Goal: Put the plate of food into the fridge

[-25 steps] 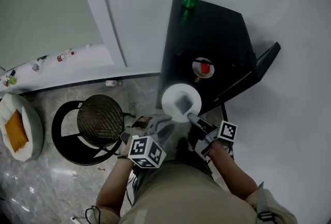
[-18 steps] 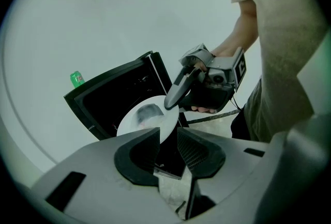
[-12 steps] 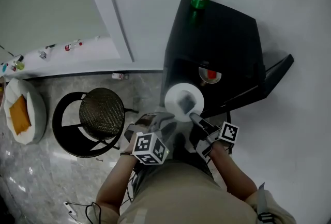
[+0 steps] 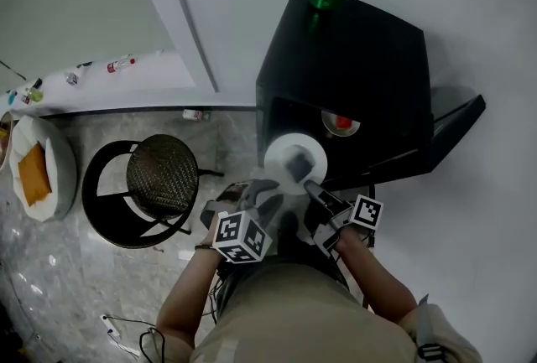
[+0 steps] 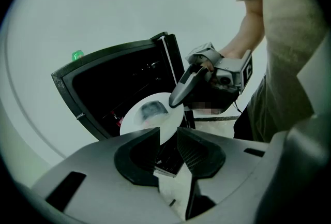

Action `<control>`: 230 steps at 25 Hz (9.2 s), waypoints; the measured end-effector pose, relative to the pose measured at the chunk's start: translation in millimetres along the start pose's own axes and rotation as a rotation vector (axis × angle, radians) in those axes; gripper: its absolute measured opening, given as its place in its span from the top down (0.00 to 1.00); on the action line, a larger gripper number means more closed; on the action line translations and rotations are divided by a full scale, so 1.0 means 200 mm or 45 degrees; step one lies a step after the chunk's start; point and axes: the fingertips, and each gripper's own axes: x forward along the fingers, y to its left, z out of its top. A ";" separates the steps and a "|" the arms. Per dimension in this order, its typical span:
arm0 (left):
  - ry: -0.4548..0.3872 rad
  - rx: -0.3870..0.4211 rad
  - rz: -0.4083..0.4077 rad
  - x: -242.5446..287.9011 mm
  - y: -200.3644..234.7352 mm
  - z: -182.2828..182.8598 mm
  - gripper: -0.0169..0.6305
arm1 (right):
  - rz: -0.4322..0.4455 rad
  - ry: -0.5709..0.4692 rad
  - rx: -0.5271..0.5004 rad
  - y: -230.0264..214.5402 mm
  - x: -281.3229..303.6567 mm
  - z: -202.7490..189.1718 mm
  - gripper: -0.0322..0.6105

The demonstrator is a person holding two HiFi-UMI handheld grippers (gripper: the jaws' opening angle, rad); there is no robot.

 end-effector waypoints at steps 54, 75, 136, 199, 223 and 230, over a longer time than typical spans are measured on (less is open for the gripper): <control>0.340 -0.001 -0.057 0.76 -0.02 -0.40 0.81 | -0.074 -0.047 -0.045 -0.60 0.29 0.42 0.90; 0.346 -0.063 -0.094 0.85 -0.02 -0.41 0.81 | -0.122 -0.071 0.019 -0.73 0.40 0.51 0.90; 0.347 -0.389 0.006 1.13 0.10 -0.46 0.90 | -0.250 0.489 -0.611 -0.79 0.53 0.38 0.71; 0.295 -0.754 0.088 1.11 0.24 -0.54 0.91 | -0.501 0.472 -1.174 -0.71 0.51 0.52 0.69; 0.299 -0.747 0.066 1.07 0.18 -0.57 0.91 | -0.502 0.445 -1.194 -0.71 0.53 0.53 0.69; 0.300 -0.742 0.058 1.07 0.18 -0.57 0.91 | -0.499 0.420 -1.202 -0.71 0.55 0.54 0.69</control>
